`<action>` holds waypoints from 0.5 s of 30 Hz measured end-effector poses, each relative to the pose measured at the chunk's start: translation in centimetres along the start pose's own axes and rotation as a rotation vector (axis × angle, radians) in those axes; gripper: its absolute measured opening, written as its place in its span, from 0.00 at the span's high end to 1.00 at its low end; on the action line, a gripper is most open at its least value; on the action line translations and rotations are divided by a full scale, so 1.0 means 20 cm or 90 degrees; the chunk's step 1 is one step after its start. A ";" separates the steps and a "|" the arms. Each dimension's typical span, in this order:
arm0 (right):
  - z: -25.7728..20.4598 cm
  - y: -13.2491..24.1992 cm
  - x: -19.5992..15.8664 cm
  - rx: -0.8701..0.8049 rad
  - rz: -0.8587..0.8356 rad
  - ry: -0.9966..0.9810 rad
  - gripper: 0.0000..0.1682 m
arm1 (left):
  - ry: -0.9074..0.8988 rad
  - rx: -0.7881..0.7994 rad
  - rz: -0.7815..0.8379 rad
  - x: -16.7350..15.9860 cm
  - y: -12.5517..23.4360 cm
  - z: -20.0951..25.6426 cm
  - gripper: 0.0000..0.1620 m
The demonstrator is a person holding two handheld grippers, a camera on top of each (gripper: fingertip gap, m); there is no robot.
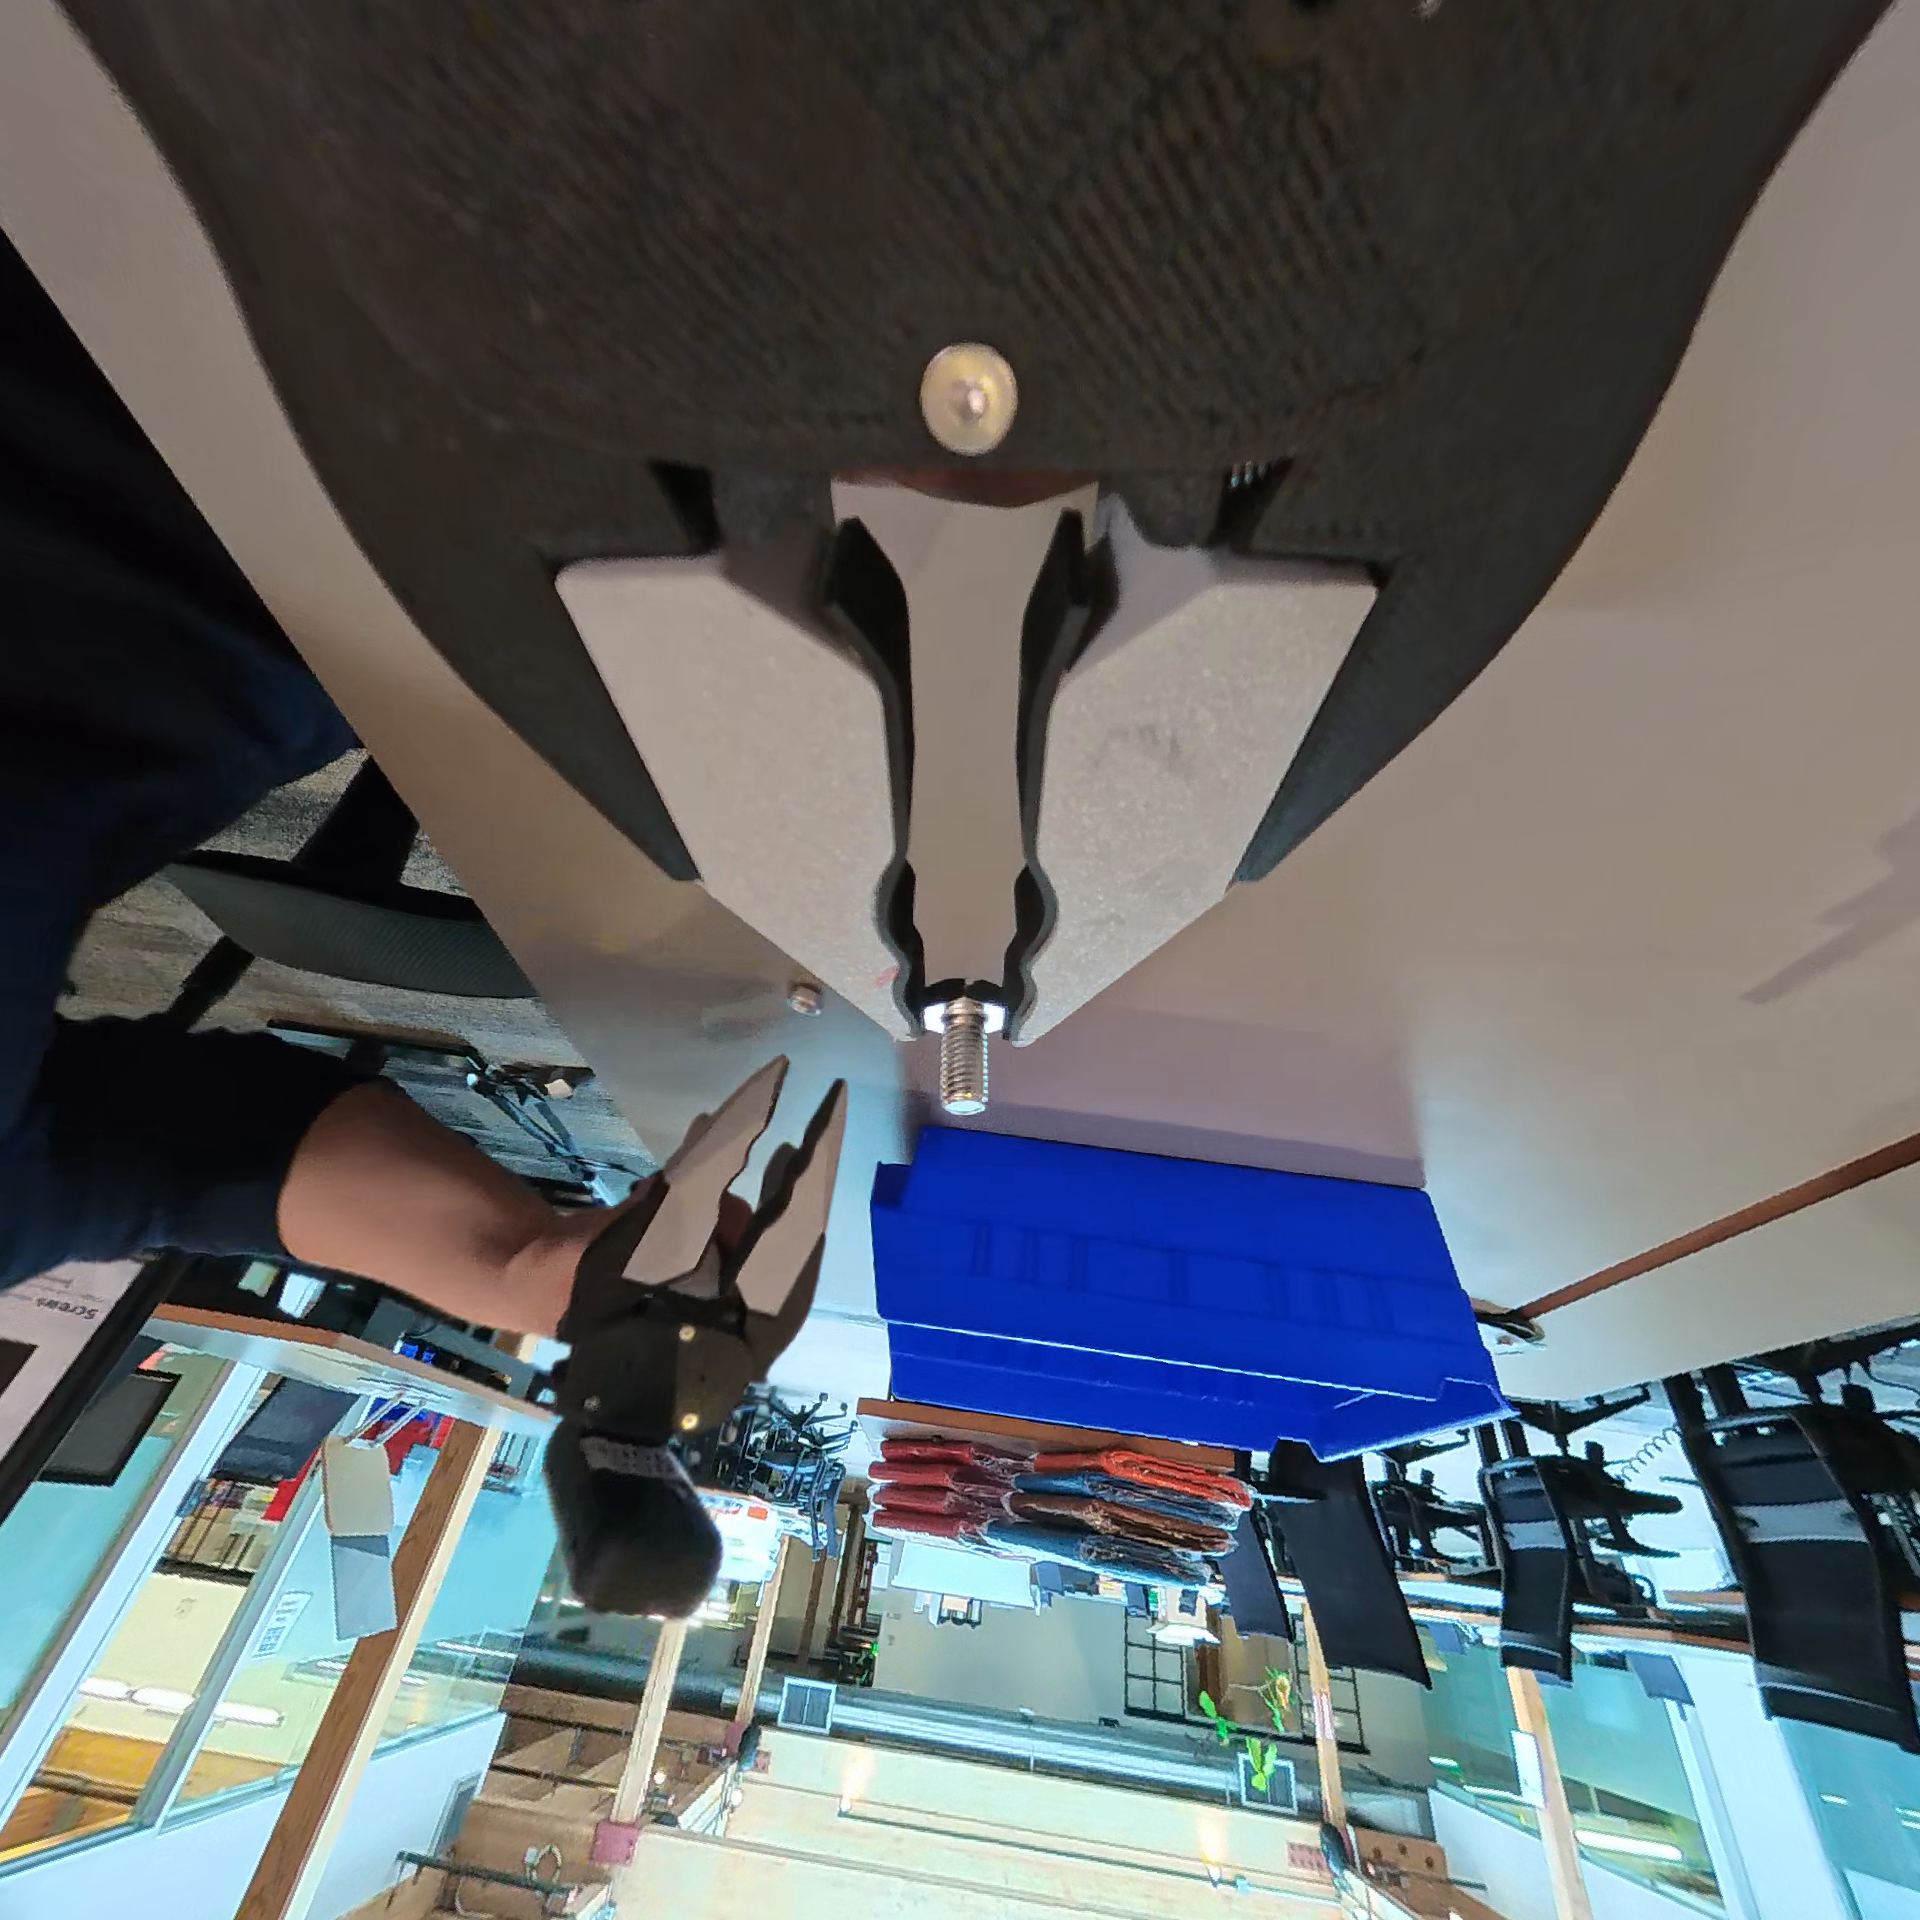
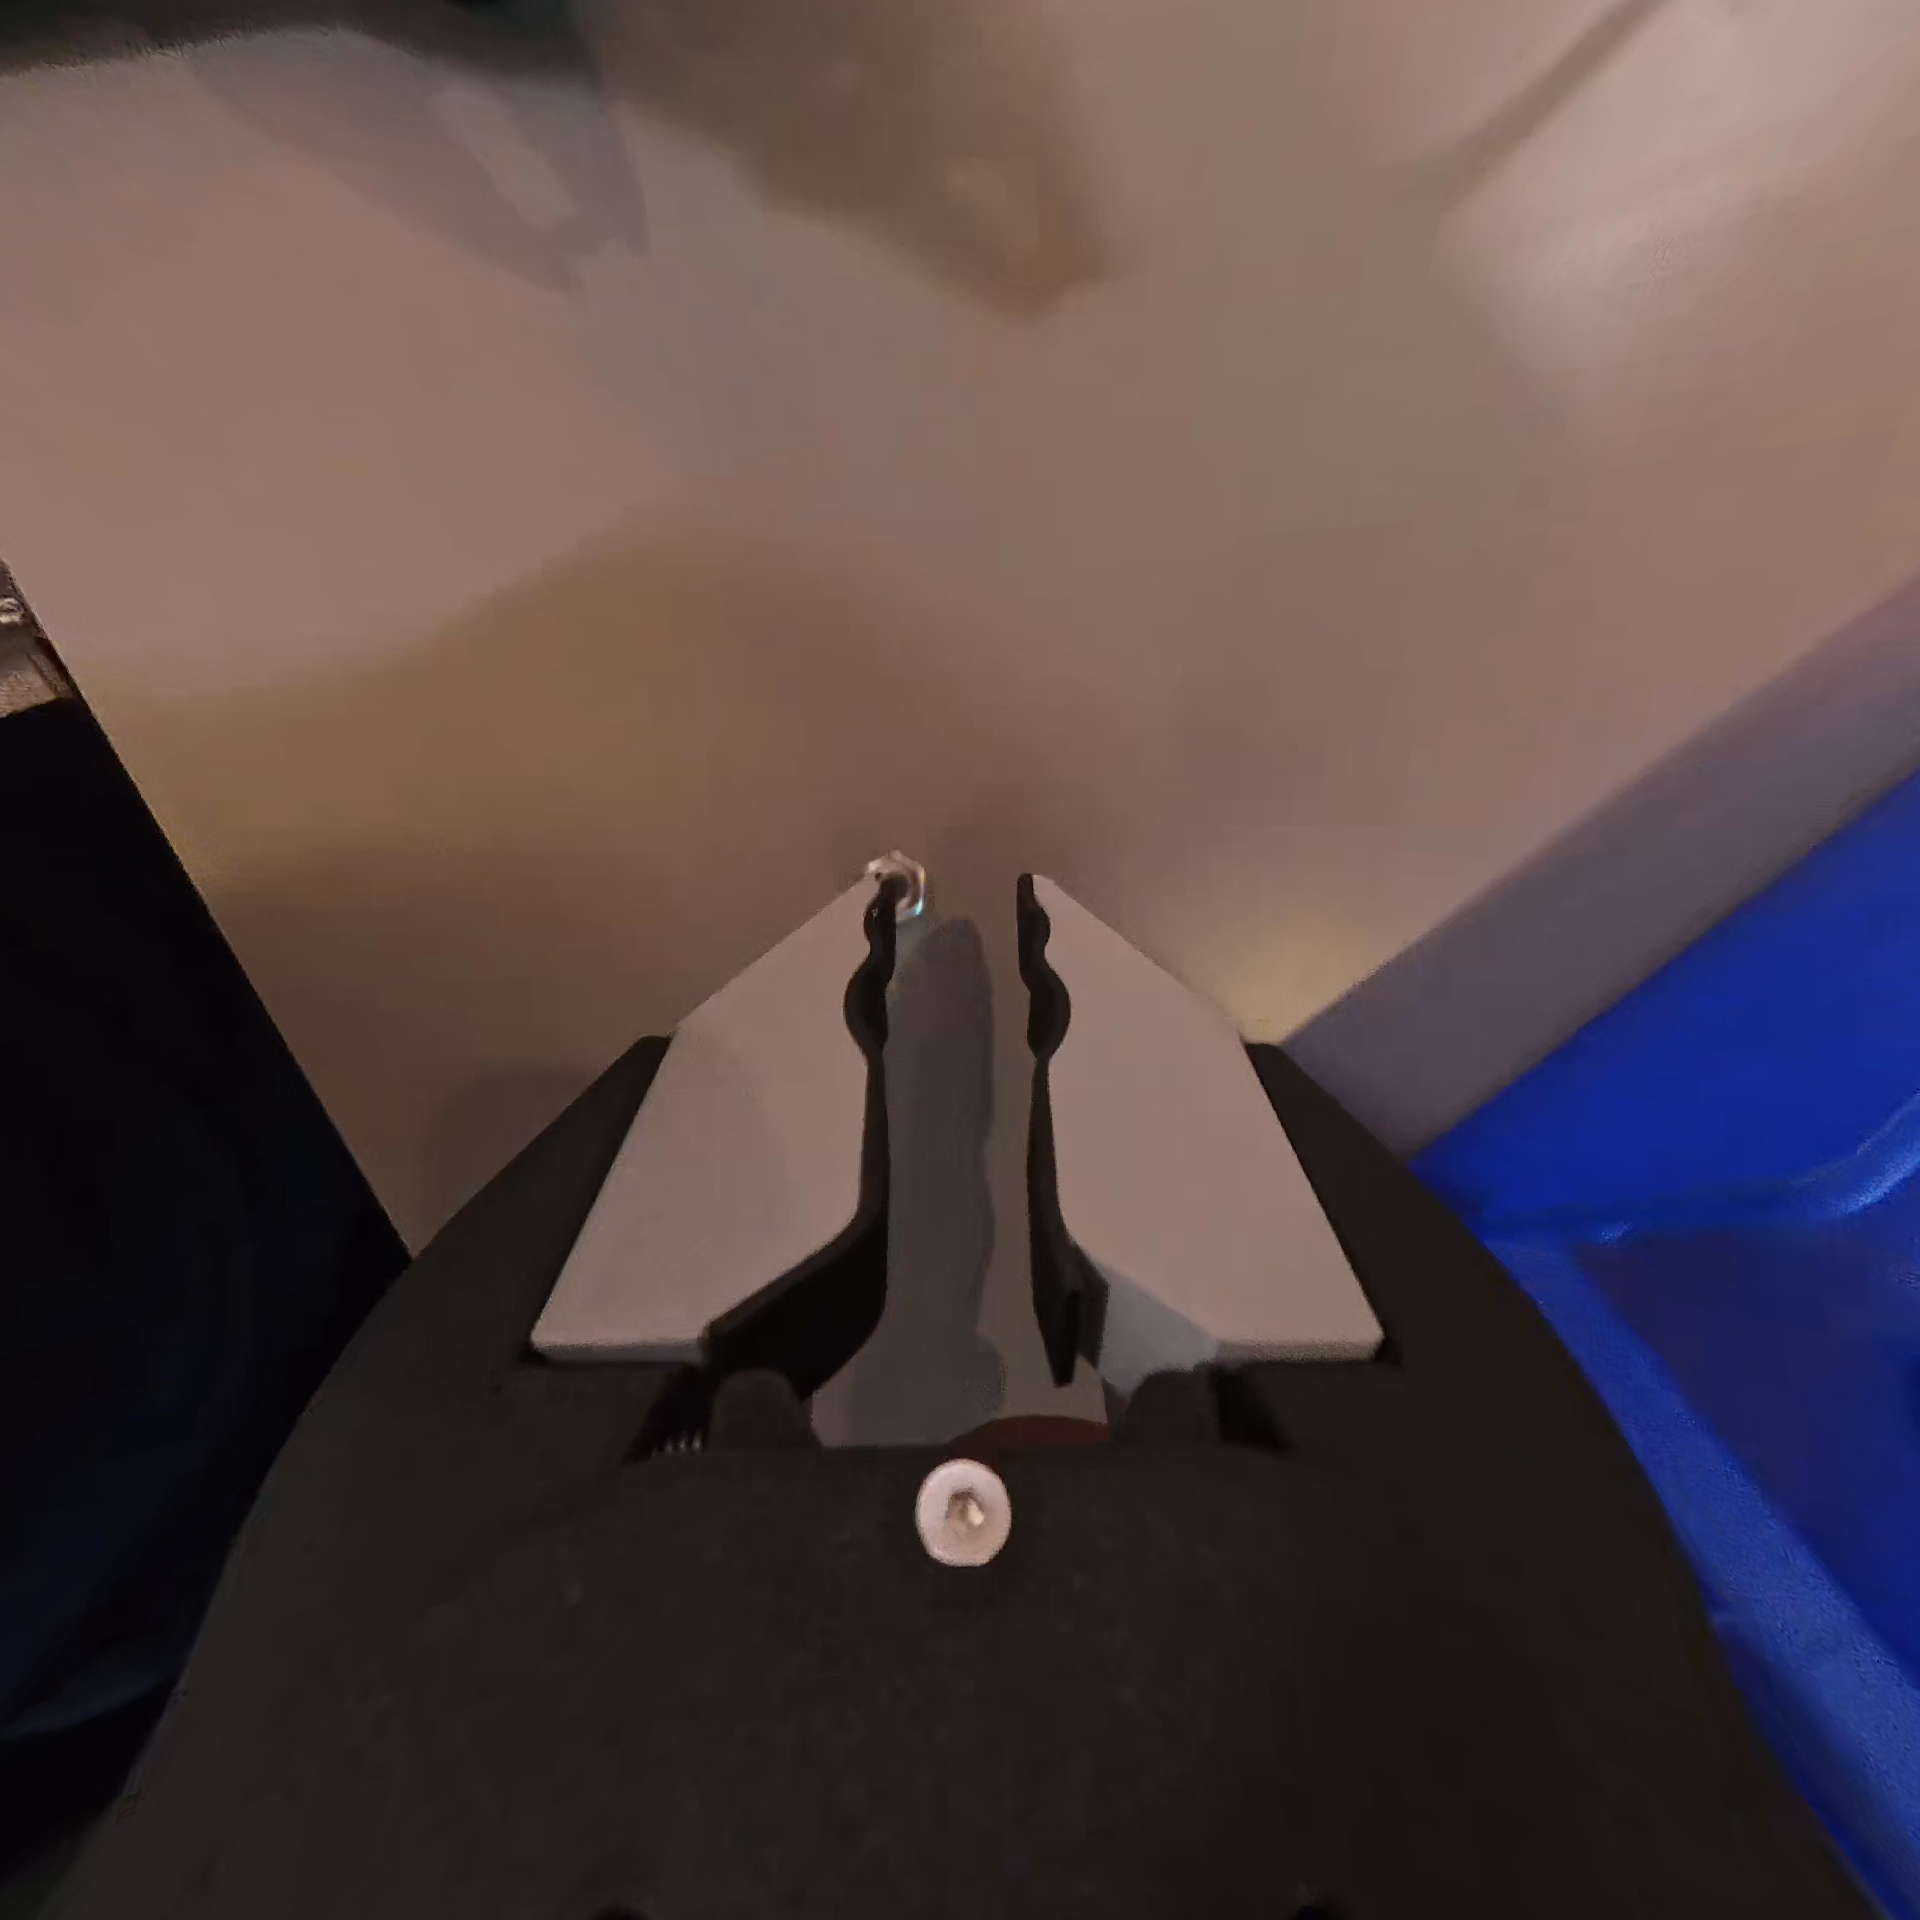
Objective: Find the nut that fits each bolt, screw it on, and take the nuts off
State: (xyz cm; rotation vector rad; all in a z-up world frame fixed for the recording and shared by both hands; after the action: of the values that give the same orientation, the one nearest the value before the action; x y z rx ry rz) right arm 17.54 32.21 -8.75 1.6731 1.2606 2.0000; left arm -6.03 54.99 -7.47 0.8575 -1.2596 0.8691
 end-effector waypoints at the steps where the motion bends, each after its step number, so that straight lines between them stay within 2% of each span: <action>1: -0.01 -0.01 -0.03 0.000 0.002 -0.004 0.88 | 0.000 0.001 -0.001 0.00 0.00 0.00 0.92; 5: -0.06 -0.06 -0.09 0.001 0.005 0.011 0.88 | 0.004 0.001 -0.010 -0.02 -0.01 0.00 0.93; 15: -0.08 -0.13 -0.07 0.026 0.014 0.048 0.88 | 0.006 0.000 -0.013 -0.03 -0.01 0.01 0.93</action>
State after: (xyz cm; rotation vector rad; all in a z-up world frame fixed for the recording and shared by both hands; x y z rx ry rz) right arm 15.64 32.05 -11.46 1.6520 1.3226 2.0818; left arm -5.90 54.68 -8.01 0.8643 -1.2409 0.8560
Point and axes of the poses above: each gripper's, where its closed fingertips meet, y back along the fingers, x out of its top, z = x × y across the jaws, the point moved 10 cm from there along y, back along the fingers, and after that the axes turned 1 degree about -y, right-handed, at the moved point
